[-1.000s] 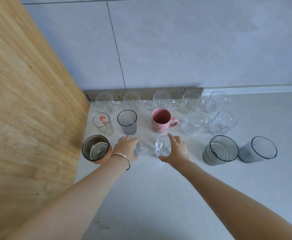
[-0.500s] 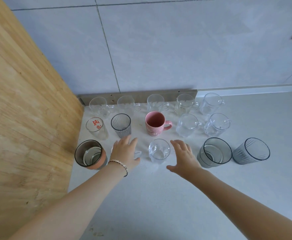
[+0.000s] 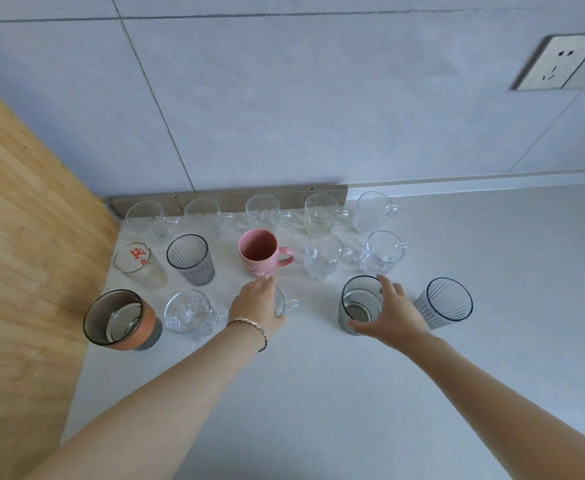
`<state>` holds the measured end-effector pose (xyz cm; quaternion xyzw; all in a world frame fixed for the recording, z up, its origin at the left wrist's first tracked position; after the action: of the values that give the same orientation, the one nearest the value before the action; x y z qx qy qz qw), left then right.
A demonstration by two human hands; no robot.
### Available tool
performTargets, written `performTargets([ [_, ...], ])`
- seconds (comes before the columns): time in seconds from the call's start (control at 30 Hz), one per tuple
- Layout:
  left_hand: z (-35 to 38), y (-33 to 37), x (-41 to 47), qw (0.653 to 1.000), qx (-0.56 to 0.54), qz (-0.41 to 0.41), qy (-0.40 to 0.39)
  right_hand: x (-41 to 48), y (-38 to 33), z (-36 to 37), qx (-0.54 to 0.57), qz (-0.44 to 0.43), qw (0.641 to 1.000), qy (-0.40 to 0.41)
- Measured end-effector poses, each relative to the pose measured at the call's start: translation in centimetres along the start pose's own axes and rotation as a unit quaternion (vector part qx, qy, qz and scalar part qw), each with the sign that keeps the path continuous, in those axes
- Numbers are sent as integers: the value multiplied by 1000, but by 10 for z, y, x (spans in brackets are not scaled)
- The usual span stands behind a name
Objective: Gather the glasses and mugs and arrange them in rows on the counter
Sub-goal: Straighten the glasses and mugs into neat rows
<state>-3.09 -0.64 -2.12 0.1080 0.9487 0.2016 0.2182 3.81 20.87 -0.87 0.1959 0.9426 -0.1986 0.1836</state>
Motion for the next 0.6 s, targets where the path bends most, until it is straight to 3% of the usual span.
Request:
performTargets([
  [0.27, 3, 0, 1, 1000, -4, -3, -7, 14, -43, 9, -30, -19, 999, -14],
  [0.6, 3, -1, 1, 1000, 5, -8, -10, 4, -37, 18, -28, -13, 1000, -1],
])
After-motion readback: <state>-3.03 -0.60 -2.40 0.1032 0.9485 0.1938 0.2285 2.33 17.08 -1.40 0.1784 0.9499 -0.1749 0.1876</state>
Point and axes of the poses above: each hand's wrist, its own x-axis towards the middle knuckle, its own z-axis out of the palm, y = z × x, the point moved 3 cm from there along x, towards the middle knuckle, and after that the axes turned 9 degrees about -x, right-handed, at the moved point
